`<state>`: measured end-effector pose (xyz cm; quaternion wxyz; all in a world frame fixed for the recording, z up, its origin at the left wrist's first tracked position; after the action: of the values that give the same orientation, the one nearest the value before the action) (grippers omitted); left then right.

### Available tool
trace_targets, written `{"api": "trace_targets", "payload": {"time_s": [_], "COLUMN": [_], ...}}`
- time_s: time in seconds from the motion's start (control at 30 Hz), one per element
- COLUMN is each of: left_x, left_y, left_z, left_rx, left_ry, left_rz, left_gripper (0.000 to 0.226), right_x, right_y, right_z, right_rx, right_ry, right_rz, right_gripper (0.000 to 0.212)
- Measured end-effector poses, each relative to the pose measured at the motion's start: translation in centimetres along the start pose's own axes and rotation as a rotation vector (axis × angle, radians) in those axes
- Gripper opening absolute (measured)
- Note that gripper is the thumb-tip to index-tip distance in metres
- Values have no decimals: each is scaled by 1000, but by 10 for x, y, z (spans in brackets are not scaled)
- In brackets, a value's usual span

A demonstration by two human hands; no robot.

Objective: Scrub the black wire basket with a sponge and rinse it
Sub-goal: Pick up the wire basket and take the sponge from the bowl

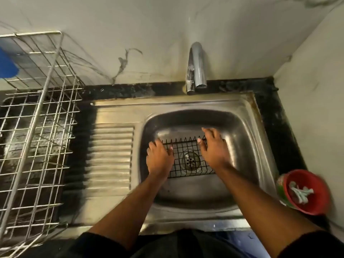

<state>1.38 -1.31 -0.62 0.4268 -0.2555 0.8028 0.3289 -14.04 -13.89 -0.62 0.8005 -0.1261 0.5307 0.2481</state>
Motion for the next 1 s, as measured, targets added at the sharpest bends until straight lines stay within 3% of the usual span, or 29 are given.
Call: {"api": "trace_targets", "payload": {"time_s": [0.13, 0.3, 0.43, 0.57, 0.63, 0.7, 0.8, 0.87, 0.93, 1.0], "left_x": [8, 14, 20, 19, 14, 8, -1, -10, -21, -37], "left_y": [-8, -18, -24, -34, -37, -36, -34, -32, -30, -24], "left_z": [8, 10, 13, 14, 10, 4, -9, -20, -34, -51], "left_rx": [-218, -222, -247, -377, -392, -364, -270, -168, -62, 54], "left_ry": [103, 115, 209, 400, 411, 380, 376, 350, 280, 237], "left_rz": [195, 211, 209, 227, 212, 172, 144, 93, 5, -66], "left_gripper": [50, 49, 46, 18, 14, 15, 12, 20, 24, 18], "right_x": [-7, -26, -26, -27, -32, -36, -45, -49, -60, -76], "right_y": [-31, -92, -119, -128, -132, -128, -107, -97, -93, -91], "right_z": [14, 44, 61, 60, 57, 55, 60, 64, 70, 80], "right_rx": [32, 10, 28, -327, -404, -274, 210, 495, 663, 686], "right_ry": [-261, -458, -491, -232, -216, -427, -1145, -1541, -1657, -1679], "right_rz": [-97, -193, -141, -53, -2, -11, -8, 139, 320, 385], "right_gripper": [53, 63, 53, 56, 52, 42, 28, 30, 32, 31]}}
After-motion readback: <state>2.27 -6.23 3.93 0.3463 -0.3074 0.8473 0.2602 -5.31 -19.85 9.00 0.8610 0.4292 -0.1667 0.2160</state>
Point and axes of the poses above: each hand's wrist, its own y-axis away from the middle knuckle, its own x-axis out of the palm, z = x × y, the point moved 2 cm from there along -y, towards the middle knuckle
